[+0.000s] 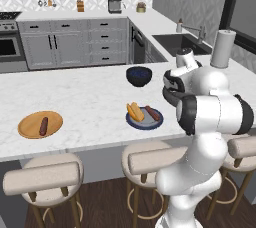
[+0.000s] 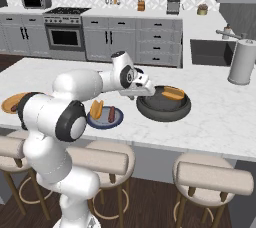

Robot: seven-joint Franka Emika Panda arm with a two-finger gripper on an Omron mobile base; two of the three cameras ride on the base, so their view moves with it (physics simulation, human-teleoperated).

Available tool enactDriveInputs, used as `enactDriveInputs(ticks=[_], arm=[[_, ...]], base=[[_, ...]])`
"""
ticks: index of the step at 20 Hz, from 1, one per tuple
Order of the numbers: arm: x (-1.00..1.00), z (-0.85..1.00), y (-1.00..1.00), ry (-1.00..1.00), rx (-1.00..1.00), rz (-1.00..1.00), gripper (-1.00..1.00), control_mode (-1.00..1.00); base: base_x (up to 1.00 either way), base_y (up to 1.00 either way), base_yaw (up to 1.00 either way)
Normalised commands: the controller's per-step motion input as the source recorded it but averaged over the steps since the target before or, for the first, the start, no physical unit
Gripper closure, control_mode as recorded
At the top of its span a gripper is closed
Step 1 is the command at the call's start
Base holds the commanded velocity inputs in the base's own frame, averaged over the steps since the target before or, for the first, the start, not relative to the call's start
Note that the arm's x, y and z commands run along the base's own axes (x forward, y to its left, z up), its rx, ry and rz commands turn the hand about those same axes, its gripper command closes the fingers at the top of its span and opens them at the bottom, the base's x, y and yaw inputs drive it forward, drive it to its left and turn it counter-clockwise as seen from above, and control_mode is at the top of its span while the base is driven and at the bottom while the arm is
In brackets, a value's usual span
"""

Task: Place one bun and one sausage from the bowl on each plate.

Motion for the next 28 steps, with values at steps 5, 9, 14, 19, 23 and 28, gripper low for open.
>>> enactDriveInputs(ticks=[5,9,14,19,23,28], arm=[[0.27,0.00,-0.69,0.02,-0.13,0.16,-1.00,-1.00],[0.18,0.00,-0.65,0.04,-0.11,0.22,-1.00,-1.00],[0.03,0.00,-0.46,0.09,-0.04,0.28,-1.00,-1.00],[0.02,0.00,-0.08,0.21,0.00,0.33,-1.00,-1.00],[0.24,0.00,0.00,0.23,0.00,0.33,-1.00,-1.00],[0.40,-0.01,-0.05,0.14,0.00,0.29,-1.00,-1.00]], base=[[0.00,0.00,0.00],[0.00,0.00,0.00],[0.00,0.00,0.00],[0.00,0.00,0.00],[0.00,0.00,0.00],[0.00,0.00,0.00]])
